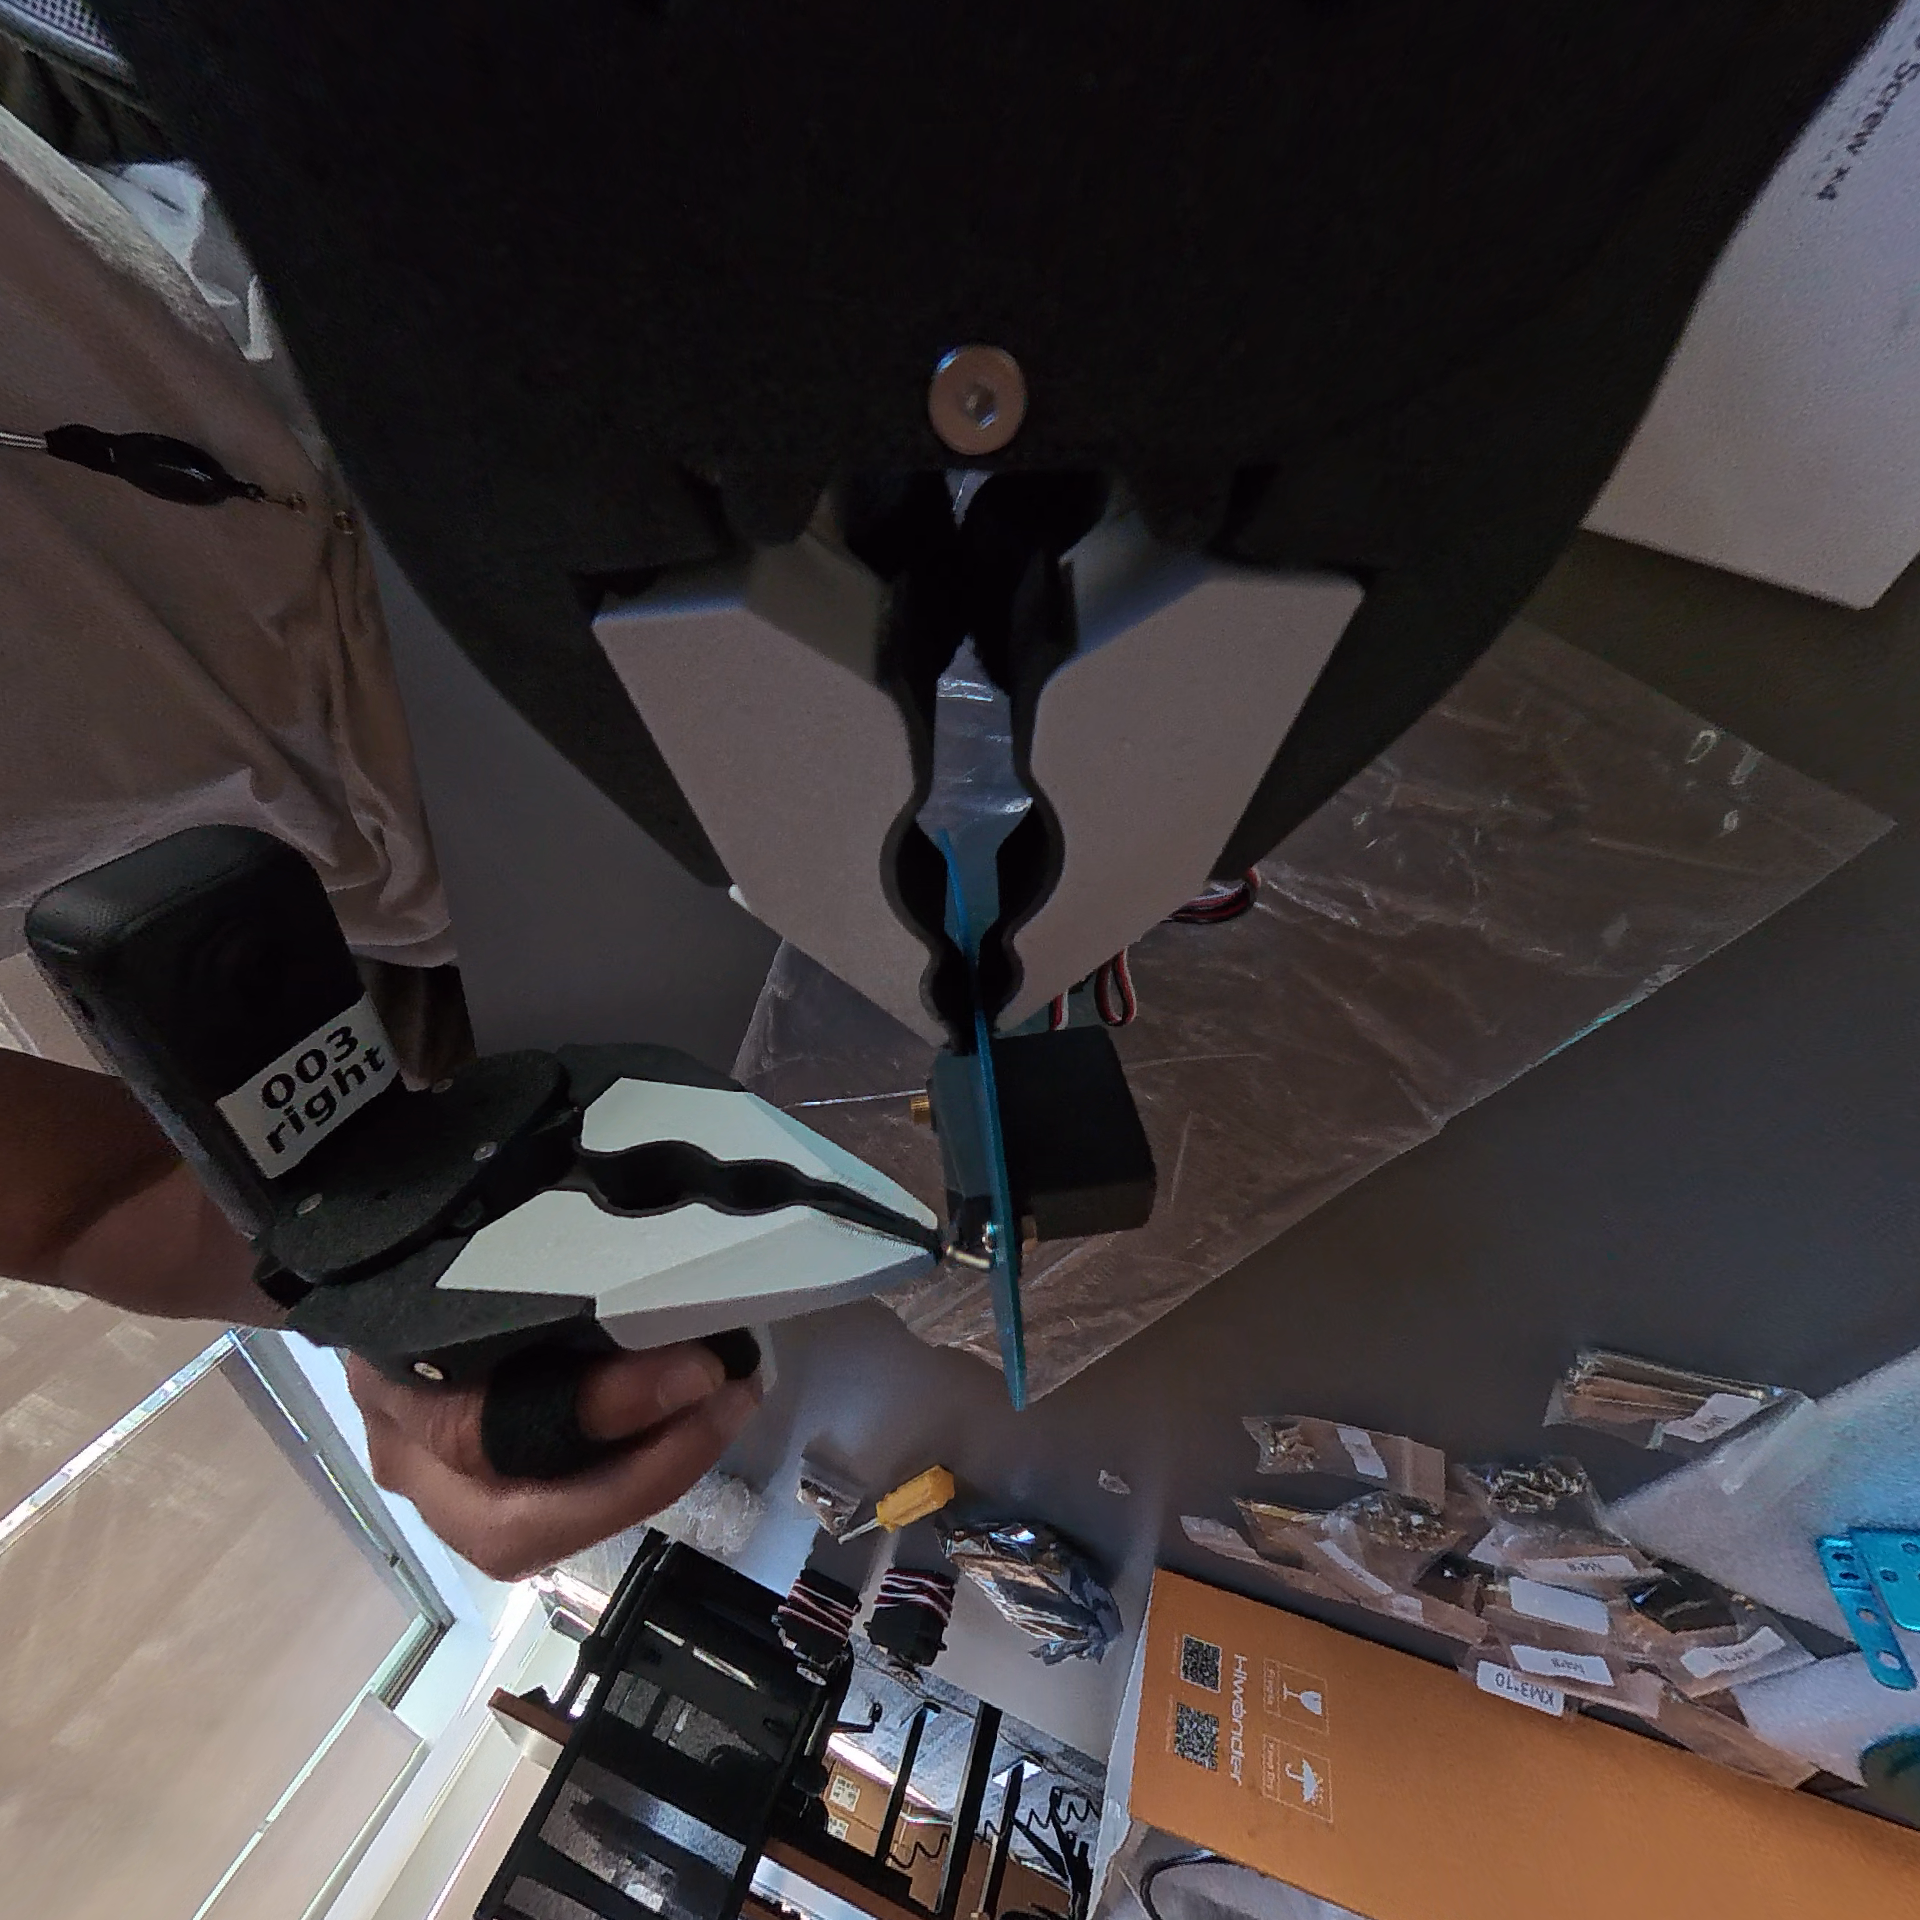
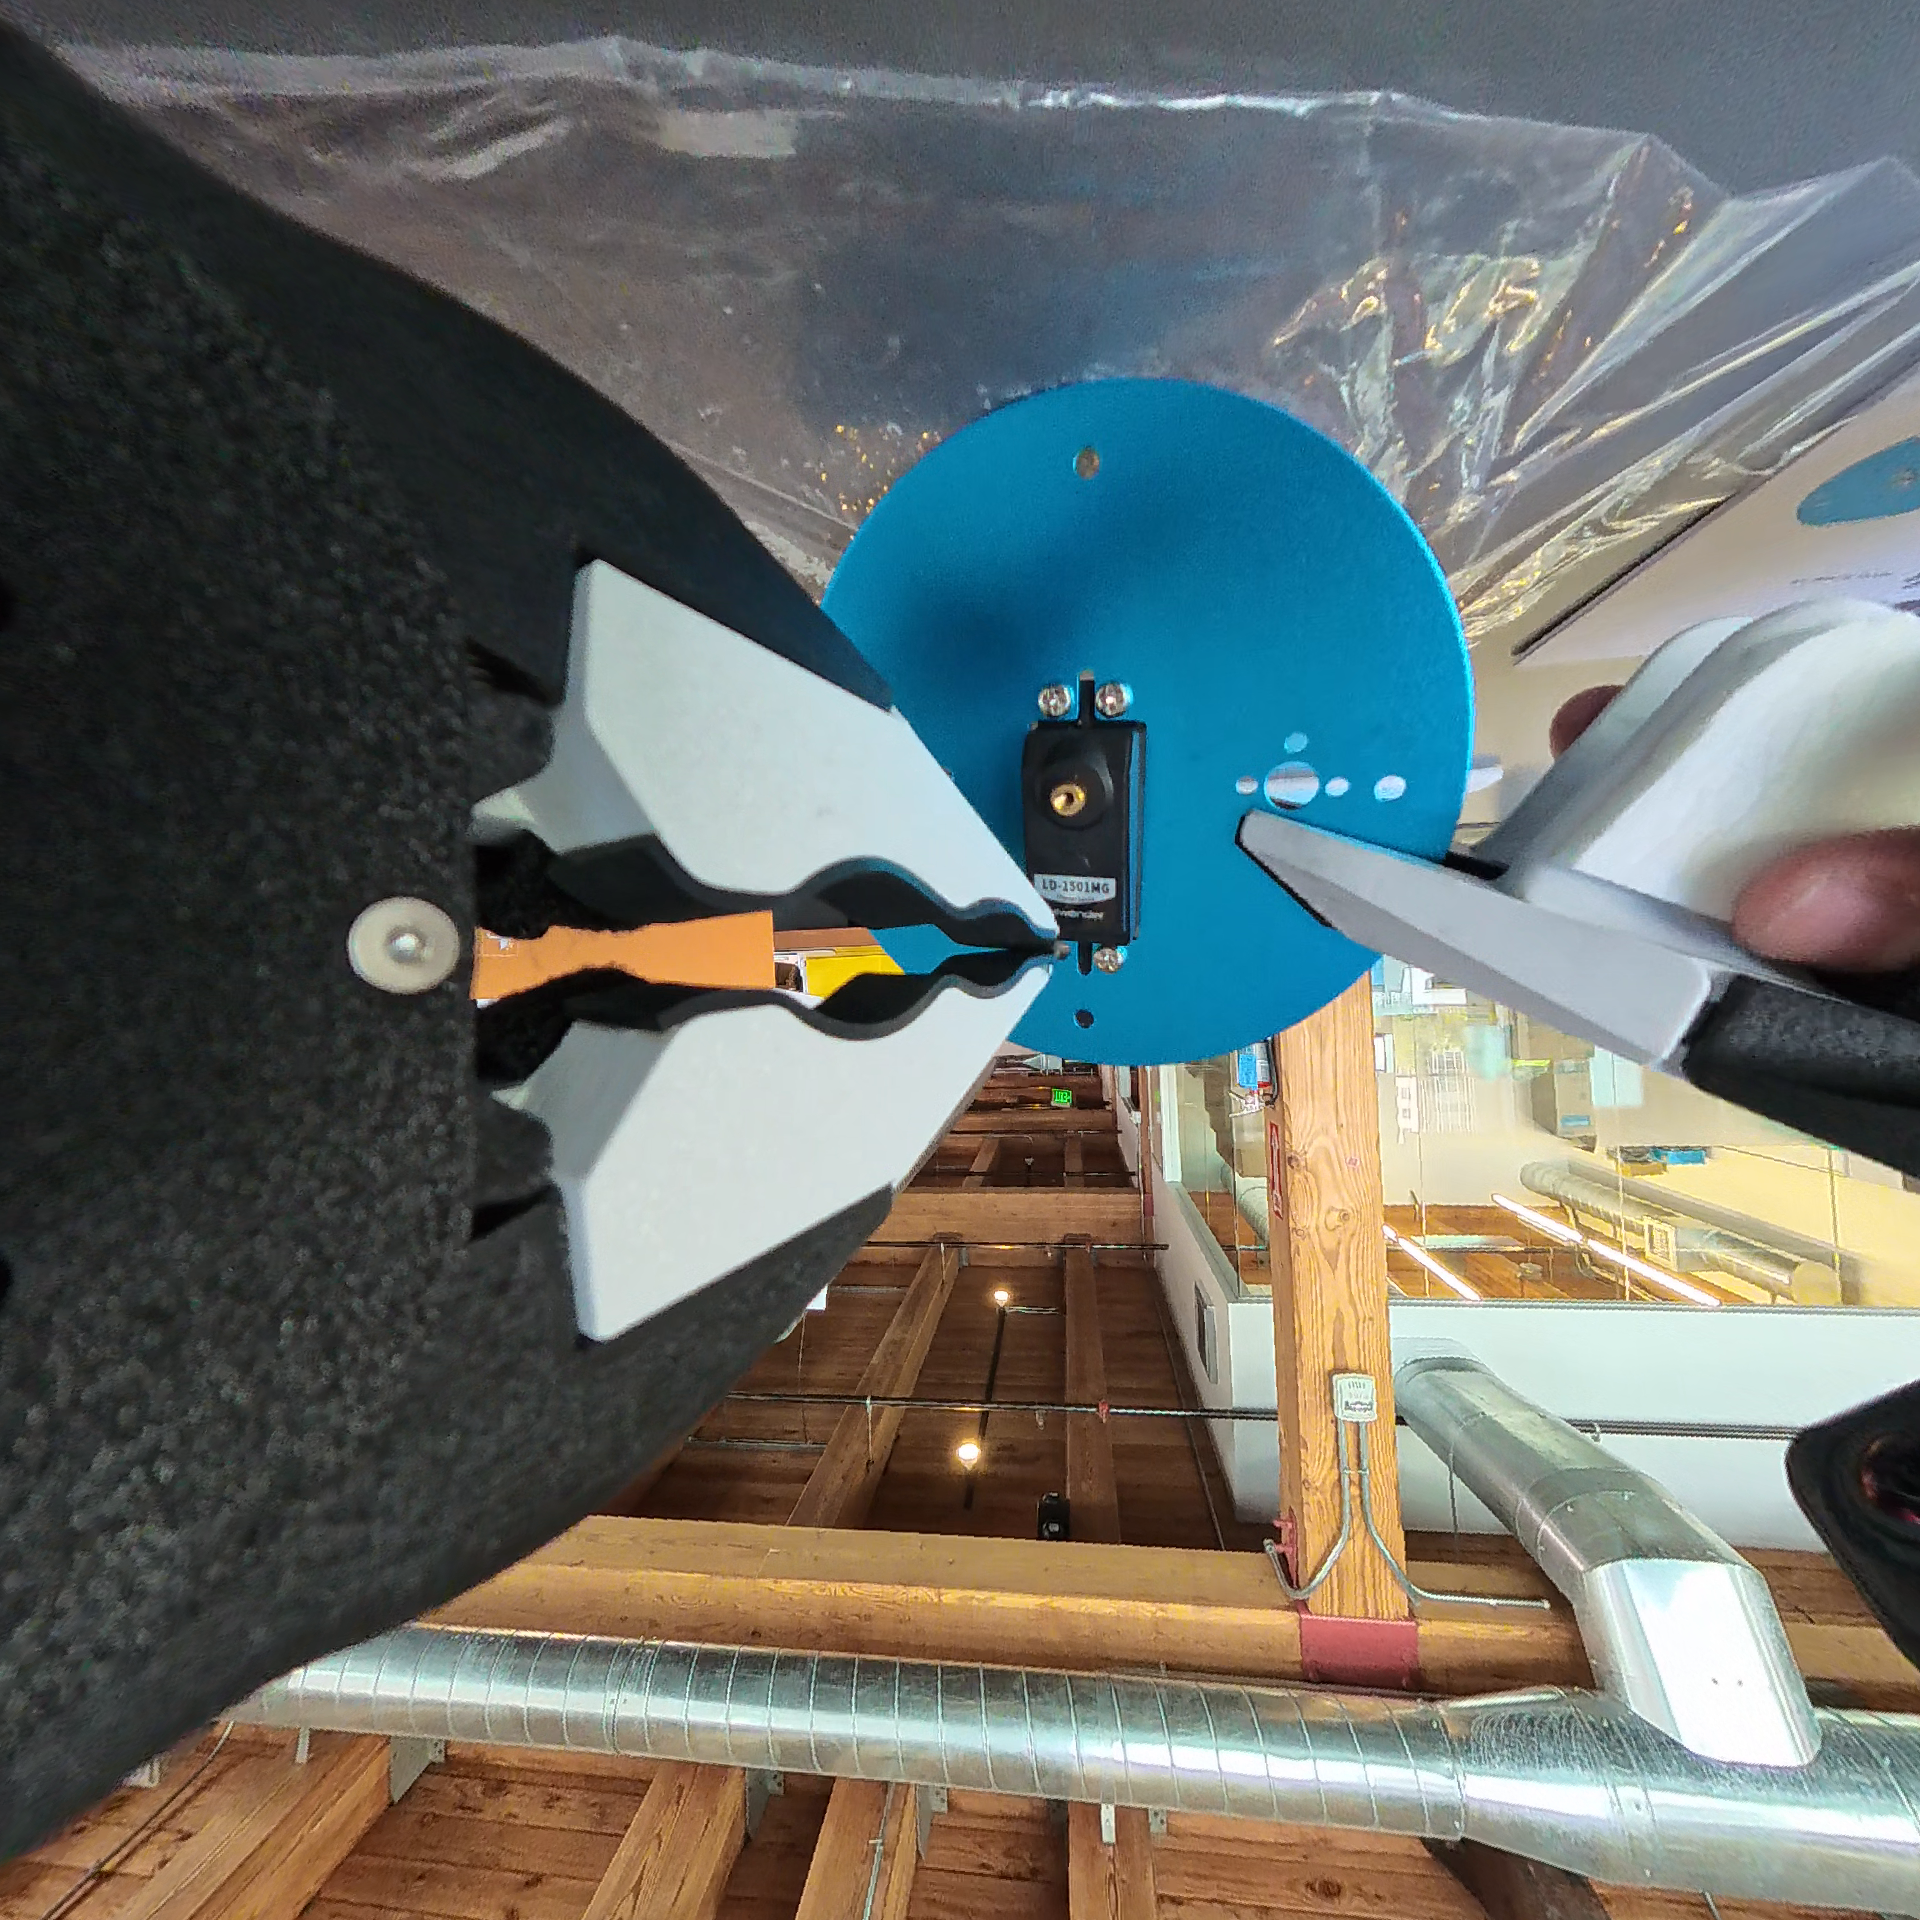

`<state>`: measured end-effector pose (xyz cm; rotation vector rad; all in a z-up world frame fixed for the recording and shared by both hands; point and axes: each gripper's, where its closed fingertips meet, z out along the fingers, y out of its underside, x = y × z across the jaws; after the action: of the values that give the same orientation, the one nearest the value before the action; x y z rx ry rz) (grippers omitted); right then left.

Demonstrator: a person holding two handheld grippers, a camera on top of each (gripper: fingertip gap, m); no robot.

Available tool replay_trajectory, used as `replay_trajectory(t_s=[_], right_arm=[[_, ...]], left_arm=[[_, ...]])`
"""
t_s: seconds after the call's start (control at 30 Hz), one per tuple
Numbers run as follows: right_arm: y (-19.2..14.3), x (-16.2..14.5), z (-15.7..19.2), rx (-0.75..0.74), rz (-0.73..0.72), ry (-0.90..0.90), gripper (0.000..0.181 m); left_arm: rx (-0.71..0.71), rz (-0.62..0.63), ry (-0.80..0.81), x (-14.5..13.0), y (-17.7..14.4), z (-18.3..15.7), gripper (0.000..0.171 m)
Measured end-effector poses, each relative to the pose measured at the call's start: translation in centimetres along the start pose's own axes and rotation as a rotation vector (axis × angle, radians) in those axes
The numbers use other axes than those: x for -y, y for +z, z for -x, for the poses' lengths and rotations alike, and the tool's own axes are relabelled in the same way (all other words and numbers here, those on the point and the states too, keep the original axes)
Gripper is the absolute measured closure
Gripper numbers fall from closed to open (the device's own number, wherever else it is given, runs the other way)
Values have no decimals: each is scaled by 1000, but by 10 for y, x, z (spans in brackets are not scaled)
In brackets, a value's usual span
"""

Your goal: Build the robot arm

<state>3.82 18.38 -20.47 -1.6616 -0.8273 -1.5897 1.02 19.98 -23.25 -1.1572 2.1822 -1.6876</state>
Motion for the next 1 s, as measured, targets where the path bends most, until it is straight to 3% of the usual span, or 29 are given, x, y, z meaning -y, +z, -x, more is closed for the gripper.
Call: replay_trajectory(t_s=[0.27,0.43,0.53,0.6,0.77,1.0], right_arm=[[-4,-22,1,88,23,158,181],[-46,-49,37,524,23,651,181],[-79,-66,60,747,69,850,181],[-102,-59,71,884,18,975,179],[-112,-48,82,947,-60,978,181],[-104,-72,80,1006,94,984,163]], left_arm=[[20,-6,-3,1,-1,4,171],[53,-18,7,4,-6,11,171],[54,-14,17,4,-6,10,171],[56,-8,28,4,-6,9,171],[58,-5,53,4,-5,6,171],[64,0,67,4,-5,6,171]])
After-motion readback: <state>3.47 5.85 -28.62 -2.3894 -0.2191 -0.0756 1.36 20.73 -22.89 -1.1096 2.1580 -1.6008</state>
